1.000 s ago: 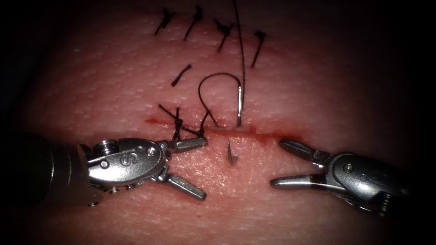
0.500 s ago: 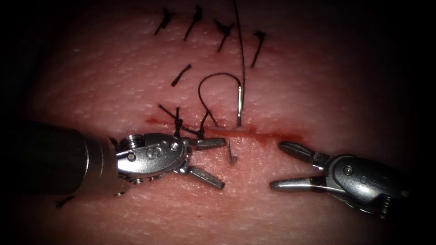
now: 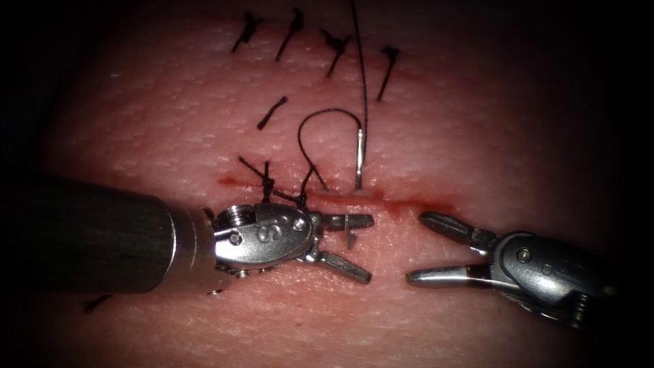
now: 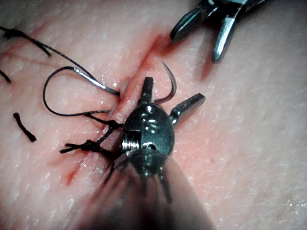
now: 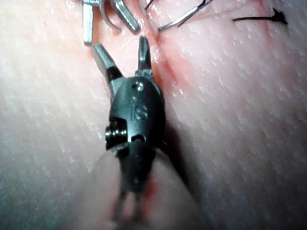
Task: Wound Closure
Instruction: Use the left gripper to grab the needle tip and extract it from the wound.
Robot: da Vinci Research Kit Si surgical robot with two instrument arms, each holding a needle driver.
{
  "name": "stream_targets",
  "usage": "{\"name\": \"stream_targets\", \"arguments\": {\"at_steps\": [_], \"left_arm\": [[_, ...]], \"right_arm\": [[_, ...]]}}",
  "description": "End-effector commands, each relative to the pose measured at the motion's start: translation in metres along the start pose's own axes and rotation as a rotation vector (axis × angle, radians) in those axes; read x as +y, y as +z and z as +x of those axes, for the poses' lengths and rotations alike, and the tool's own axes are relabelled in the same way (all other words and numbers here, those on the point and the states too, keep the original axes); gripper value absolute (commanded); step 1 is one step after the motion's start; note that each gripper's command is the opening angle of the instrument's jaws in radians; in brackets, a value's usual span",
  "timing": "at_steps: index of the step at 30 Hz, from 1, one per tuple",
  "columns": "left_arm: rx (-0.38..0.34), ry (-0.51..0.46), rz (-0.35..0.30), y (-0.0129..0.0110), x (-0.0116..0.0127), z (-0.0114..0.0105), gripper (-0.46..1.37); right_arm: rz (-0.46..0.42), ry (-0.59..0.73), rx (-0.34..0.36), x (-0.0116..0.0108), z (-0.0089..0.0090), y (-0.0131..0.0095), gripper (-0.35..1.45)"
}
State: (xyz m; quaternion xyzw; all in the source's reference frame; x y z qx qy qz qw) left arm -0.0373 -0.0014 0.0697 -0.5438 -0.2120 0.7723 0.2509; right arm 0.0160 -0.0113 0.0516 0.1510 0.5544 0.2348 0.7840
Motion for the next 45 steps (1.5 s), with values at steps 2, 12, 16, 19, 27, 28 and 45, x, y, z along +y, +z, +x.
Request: {"name": "stream_targets", "arguments": {"at_steps": [2, 12, 16, 19, 27, 28, 45], "left_arm": [[0.000, 0.003, 0.005, 0.0003, -0.0002, -0.0002, 0.63], [-0.002, -0.002, -0.001, 0.0005, -0.0013, -0.0007, 0.17], [0.003, -0.049, -0.004, 0.0004, -0.0013, -0.0007, -0.35], [-0.012, -0.086, -0.073, 0.0002, -0.0011, -0.0008, -0.35], [0.087, -0.205, -0.171, -0.0005, -0.0006, 0.0001, -0.35], [0.095, -0.224, -0.176, -0.0005, -0.0005, 0.0002, -0.35], [0.195, -0.716, -0.307, -0.0035, 0.0028, 0.0052, -0.35]], "right_arm": [[0.000, 0.000, 0.000, 0.0000, 0.0000, 0.0000, 0.48], [0.001, -0.001, -0.003, -0.0001, 0.0000, 0.0000, 0.47], [0.001, -0.001, -0.003, -0.0002, 0.0000, 0.0000, 0.47], [0.001, -0.001, -0.003, -0.0002, 0.0000, 0.0000, 0.46], [0.001, 0.000, 0.000, -0.0002, 0.0000, 0.0000, 0.44], [0.001, 0.000, 0.000, -0.0002, 0.0000, 0.0000, 0.44], [0.009, -0.004, 0.001, -0.0004, -0.0003, 0.0004, 0.45]]}}
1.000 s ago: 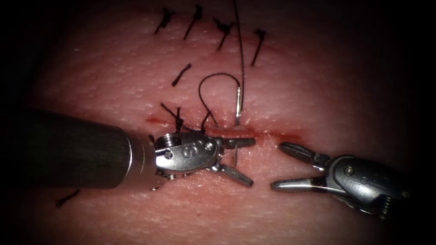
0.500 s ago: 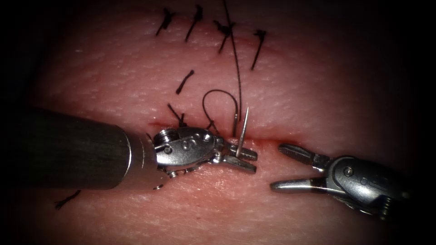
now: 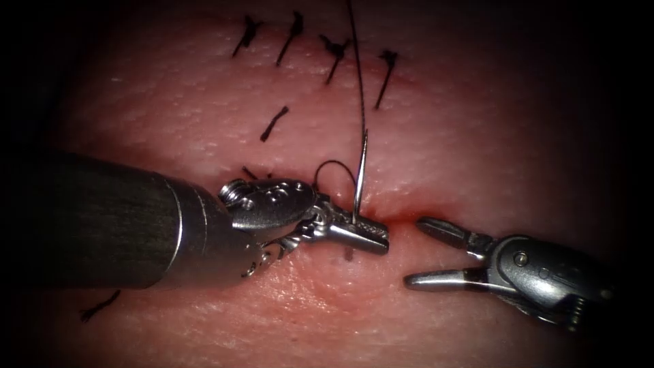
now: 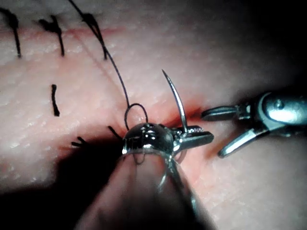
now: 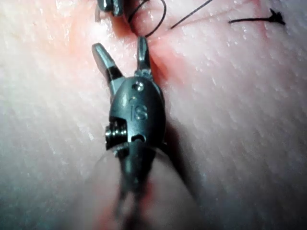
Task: Wound Closure
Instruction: Use the left gripper to grab the needle tip and extract it from the wound.
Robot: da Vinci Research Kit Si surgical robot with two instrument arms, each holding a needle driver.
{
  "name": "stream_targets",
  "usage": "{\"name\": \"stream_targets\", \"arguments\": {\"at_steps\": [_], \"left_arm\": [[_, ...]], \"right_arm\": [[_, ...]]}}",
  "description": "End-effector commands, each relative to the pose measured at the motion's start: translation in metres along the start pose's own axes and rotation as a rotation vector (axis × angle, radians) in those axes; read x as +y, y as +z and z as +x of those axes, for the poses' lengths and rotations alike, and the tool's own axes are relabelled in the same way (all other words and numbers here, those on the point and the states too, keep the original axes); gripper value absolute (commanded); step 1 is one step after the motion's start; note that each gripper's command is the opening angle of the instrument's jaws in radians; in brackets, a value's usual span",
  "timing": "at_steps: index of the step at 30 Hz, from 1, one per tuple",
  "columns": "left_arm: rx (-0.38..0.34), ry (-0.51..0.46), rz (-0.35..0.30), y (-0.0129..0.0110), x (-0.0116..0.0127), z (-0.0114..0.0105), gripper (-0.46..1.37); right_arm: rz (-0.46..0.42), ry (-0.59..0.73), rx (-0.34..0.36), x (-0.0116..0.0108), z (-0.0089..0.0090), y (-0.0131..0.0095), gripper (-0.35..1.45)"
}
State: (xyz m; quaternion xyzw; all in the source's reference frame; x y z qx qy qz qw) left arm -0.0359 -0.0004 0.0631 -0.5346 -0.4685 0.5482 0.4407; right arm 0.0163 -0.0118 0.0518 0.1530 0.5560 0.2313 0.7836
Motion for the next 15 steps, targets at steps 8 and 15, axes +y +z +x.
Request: {"name": "stream_targets", "arguments": {"at_steps": [8, 15], "left_arm": [[0.079, -0.190, -0.176, -0.0028, 0.0052, 0.0015, -0.35], [0.106, -0.234, -0.250, -0.0047, 0.0118, 0.0030, -0.35]], "right_arm": [[0.007, -0.003, 0.001, -0.0002, -0.0002, 0.0002, 0.45], [0.021, -0.006, 0.002, -0.0007, -0.0003, 0.0008, 0.45]]}}
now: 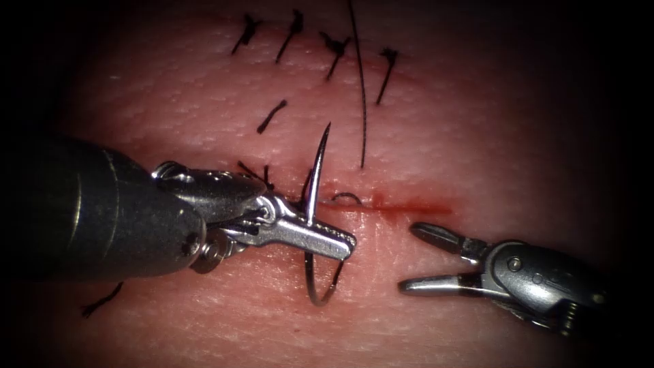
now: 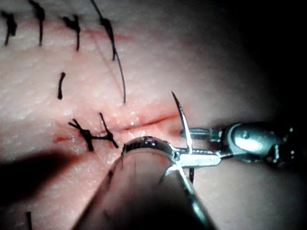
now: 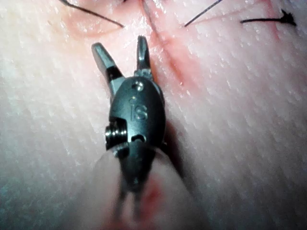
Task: Wound Closure
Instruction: Use the left gripper to grab the needle tip and extract it from the wound.
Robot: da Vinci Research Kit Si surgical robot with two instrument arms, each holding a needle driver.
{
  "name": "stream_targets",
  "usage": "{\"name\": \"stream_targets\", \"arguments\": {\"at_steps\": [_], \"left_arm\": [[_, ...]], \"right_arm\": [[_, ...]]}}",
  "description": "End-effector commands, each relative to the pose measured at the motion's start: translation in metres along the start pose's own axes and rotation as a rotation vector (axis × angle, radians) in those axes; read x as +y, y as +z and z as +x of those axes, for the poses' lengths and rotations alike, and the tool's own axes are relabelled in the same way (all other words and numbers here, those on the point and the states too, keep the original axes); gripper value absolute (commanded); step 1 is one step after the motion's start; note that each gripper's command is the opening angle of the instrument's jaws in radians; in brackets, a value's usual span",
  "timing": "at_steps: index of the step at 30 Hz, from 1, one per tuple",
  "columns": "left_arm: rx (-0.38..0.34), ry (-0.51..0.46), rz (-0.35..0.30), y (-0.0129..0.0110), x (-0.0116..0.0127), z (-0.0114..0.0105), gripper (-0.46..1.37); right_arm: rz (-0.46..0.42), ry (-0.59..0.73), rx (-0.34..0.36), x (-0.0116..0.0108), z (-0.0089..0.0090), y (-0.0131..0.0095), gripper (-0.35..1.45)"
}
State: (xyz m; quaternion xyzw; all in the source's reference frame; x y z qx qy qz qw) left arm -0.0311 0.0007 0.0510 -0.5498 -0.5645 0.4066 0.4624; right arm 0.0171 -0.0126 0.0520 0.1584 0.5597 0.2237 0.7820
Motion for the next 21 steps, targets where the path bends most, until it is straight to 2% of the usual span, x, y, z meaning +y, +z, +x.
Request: {"name": "stream_targets", "arguments": {"at_steps": [1, 2, 3, 6, 8, 9, 10, 11, 16, 21], "left_arm": [[-0.007, 0.016, -0.040, 0.0001, 0.0017, -0.0001, -0.35], [-0.010, 0.026, -0.042, 0.0001, 0.0020, -0.0001, -0.35], [-0.023, 0.055, -0.060, 0.0001, 0.0037, -0.0001, -0.35], [-0.027, 0.129, -0.096, 0.0002, 0.0064, 0.0000, -0.35], [-0.016, 0.286, -0.138, 0.0004, 0.0106, 0.0002, -0.35], [-0.014, 0.312, -0.143, 0.0004, 0.0112, 0.0002, -0.35], [-0.013, 0.389, -0.147, 0.0005, 0.0129, 0.0002, -0.35], [-0.013, 0.404, -0.148, 0.0005, 0.0132, 0.0002, -0.35], [0.001, 0.686, -0.151, 0.0000, 0.0188, 0.0005, -0.35], [0.028, 0.896, -0.112, -0.0012, 0.0221, 0.0005, -0.35]], "right_arm": [[0.006, -0.001, -0.001, -0.0001, 0.0000, 0.0002, 0.45], [0.007, -0.002, -0.001, -0.0001, 0.0000, 0.0002, 0.45], [0.011, -0.003, -0.001, -0.0002, 0.0000, 0.0003, 0.45], [0.013, -0.004, 0.000, -0.0003, 0.0001, 0.0005, 0.45], [0.011, -0.004, -0.006, -0.0003, 0.0000, 0.0008, 0.45], [0.010, -0.004, -0.006, -0.0003, 0.0000, 0.0009, 0.45], [0.009, -0.005, -0.012, -0.0003, -0.0001, 0.0011, 0.45], [0.008, -0.005, -0.012, -0.0003, -0.0001, 0.0012, 0.45], [0.002, -0.009, -0.021, -0.0003, -0.0005, 0.0024, 0.45], [-0.001, -0.017, -0.059, -0.0007, -0.0014, 0.0040, 0.45]]}}
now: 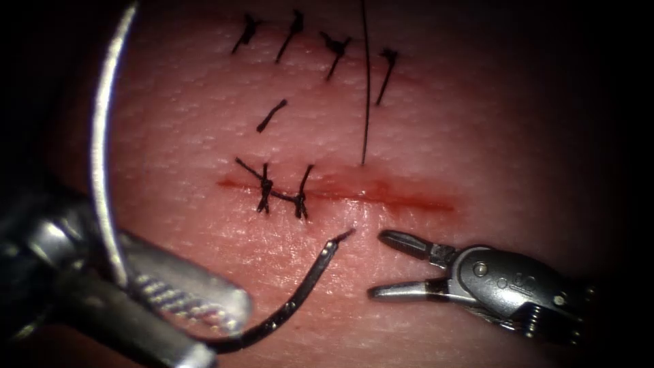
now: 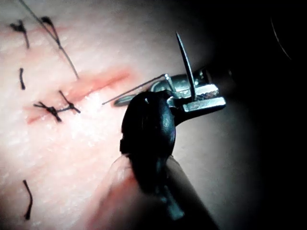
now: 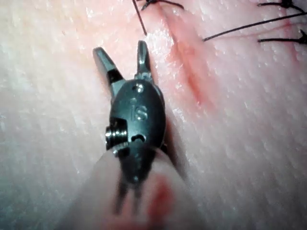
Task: Wound Closure
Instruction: Use the left gripper to grab the needle tip and extract it from the wound.
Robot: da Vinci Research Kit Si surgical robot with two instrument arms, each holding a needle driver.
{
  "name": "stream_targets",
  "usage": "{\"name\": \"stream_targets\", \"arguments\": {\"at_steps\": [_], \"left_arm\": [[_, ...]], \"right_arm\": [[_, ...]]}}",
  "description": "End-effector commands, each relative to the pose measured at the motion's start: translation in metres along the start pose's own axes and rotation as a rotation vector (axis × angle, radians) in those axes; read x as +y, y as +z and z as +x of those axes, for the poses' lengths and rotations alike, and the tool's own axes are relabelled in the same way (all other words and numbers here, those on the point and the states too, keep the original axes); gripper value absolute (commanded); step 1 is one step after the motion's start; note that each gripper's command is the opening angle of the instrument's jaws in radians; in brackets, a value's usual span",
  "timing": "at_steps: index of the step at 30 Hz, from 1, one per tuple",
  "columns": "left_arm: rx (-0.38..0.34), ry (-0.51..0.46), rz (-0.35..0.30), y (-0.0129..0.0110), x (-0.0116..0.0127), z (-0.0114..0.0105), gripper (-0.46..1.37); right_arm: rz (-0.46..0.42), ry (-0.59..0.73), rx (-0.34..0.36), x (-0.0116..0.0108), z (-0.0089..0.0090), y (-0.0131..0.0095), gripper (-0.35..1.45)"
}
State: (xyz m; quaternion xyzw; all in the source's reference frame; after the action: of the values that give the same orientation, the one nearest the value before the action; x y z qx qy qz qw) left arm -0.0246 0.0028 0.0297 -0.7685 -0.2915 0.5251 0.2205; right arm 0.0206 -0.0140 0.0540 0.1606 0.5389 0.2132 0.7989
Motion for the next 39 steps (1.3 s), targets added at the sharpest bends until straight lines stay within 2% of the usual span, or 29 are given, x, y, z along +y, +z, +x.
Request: {"name": "stream_targets", "arguments": {"at_steps": [1, 7, 12, 20, 23, 27, 33, 39], "left_arm": [[-0.005, 0.059, 0.012, -0.0005, 0.0004, 0.0000, -0.35], [-0.029, 0.292, 0.091, -0.0017, 0.0011, 0.0006, -0.35], [-0.068, 0.488, 0.181, -0.0021, 0.0005, 0.0019, -0.35], [-0.176, 0.748, 0.370, -0.0020, -0.0025, 0.0062, -0.35], [-0.228, 0.813, 0.449, -0.0021, -0.0043, 0.0076, -0.35], [-0.277, 0.870, 0.524, -0.0027, -0.0066, 0.0081, -0.35], [-0.259, 0.929, 0.609, -0.0043, -0.0082, 0.0092, -0.35], [-0.255, 0.994, 0.679, -0.0058, -0.0081, 0.0111, -0.35]], "right_arm": [[-0.002, -0.004, -0.019, 0.0000, -0.0003, 0.0004, 0.44], [-0.034, -0.013, -0.103, 0.0000, -0.0016, 0.0012, 0.42], [-0.035, -0.017, -0.104, 0.0001, -0.0020, 0.0013, 0.41], [-0.033, -0.018, -0.104, -0.0001, -0.0021, 0.0013, 0.39], [-0.033, -0.018, -0.104, -0.0002, -0.0021, 0.0013, 0.38], [-0.033, -0.018, -0.104, -0.0002, -0.0020, 0.0013, 0.38], [-0.035, -0.018, -0.104, -0.0002, -0.0020, 0.0013, 0.38], [-0.035, -0.019, -0.104, -0.0002, -0.0021, 0.0012, 0.38]]}}
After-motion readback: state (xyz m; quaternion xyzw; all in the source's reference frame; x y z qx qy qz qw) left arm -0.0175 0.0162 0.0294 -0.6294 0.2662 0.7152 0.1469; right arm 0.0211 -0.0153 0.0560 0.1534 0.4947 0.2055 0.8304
